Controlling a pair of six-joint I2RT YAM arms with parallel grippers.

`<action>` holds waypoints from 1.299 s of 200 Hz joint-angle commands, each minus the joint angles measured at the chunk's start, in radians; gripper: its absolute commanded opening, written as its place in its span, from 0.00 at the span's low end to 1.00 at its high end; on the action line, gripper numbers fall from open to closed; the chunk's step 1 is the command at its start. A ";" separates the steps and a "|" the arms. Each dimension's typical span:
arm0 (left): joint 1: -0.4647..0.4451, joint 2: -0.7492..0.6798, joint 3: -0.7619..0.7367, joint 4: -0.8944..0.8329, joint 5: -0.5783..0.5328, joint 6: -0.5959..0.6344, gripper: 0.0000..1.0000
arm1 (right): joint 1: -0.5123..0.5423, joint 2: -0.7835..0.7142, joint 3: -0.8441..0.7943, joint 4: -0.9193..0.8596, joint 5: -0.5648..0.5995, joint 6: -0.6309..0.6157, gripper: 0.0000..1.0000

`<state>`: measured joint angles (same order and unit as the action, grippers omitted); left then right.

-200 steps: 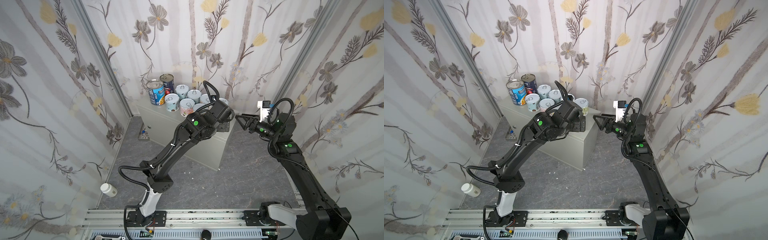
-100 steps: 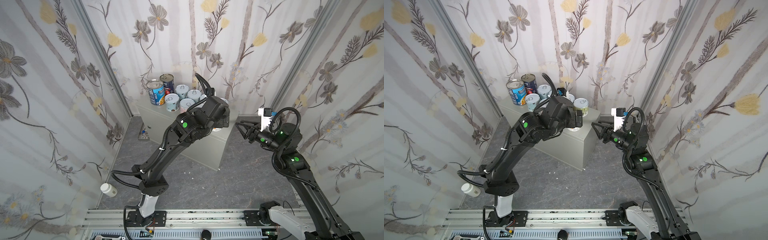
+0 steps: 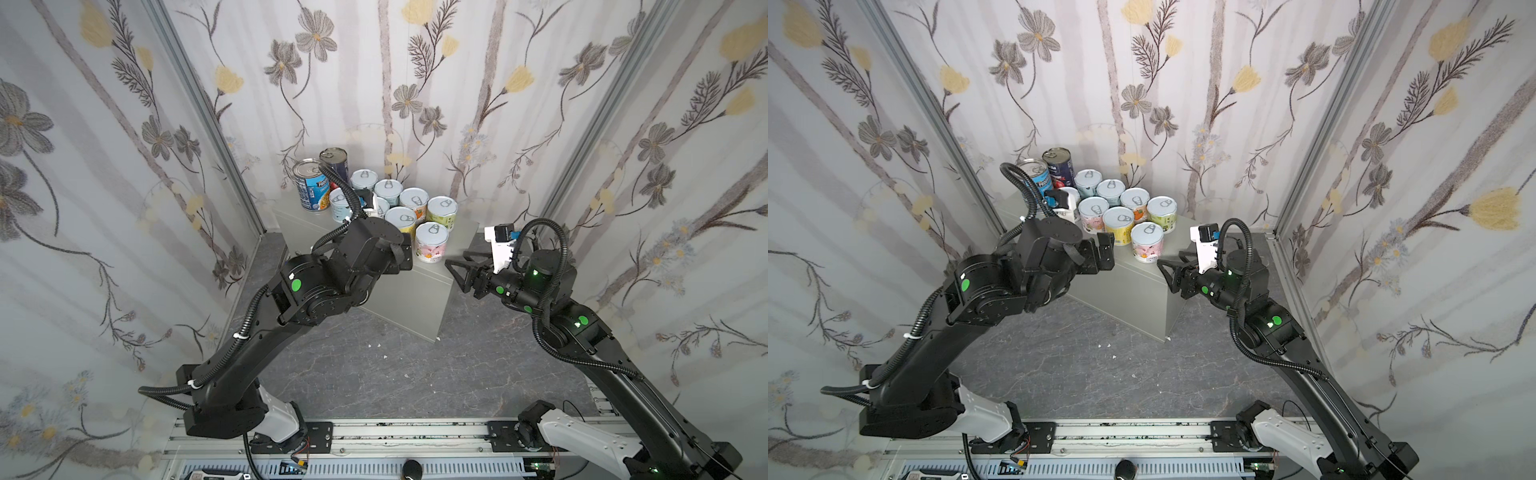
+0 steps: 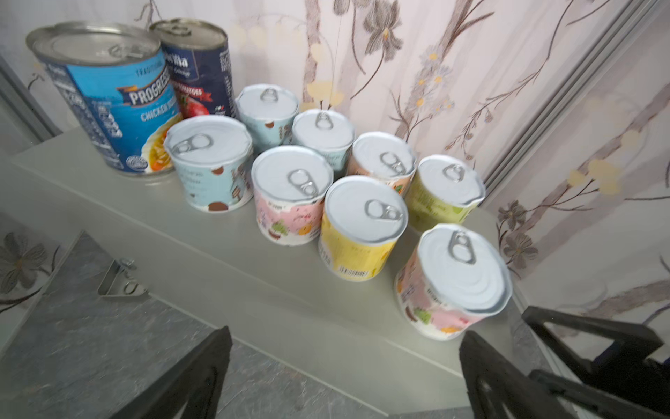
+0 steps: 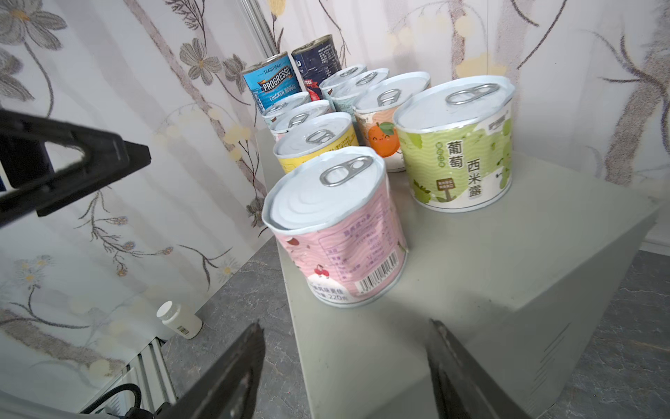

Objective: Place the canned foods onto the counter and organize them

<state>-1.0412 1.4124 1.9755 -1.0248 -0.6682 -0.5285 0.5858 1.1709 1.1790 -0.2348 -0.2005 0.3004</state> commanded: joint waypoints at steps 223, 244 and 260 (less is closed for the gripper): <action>0.236 -0.494 -0.889 0.290 -0.078 -0.177 1.00 | 0.095 0.052 0.128 0.000 0.238 -0.043 0.97; 0.301 -0.571 -0.991 0.408 -0.086 -0.103 1.00 | 0.090 -0.048 0.042 0.002 0.306 -0.057 1.00; 0.342 -0.628 -1.079 0.515 -0.095 -0.033 1.00 | 0.080 -0.123 -0.050 0.003 0.372 -0.066 1.00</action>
<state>-0.7433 0.8410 0.9844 -0.6975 -0.7109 -0.6632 0.6758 1.1187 1.2213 -0.2462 0.0628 0.2592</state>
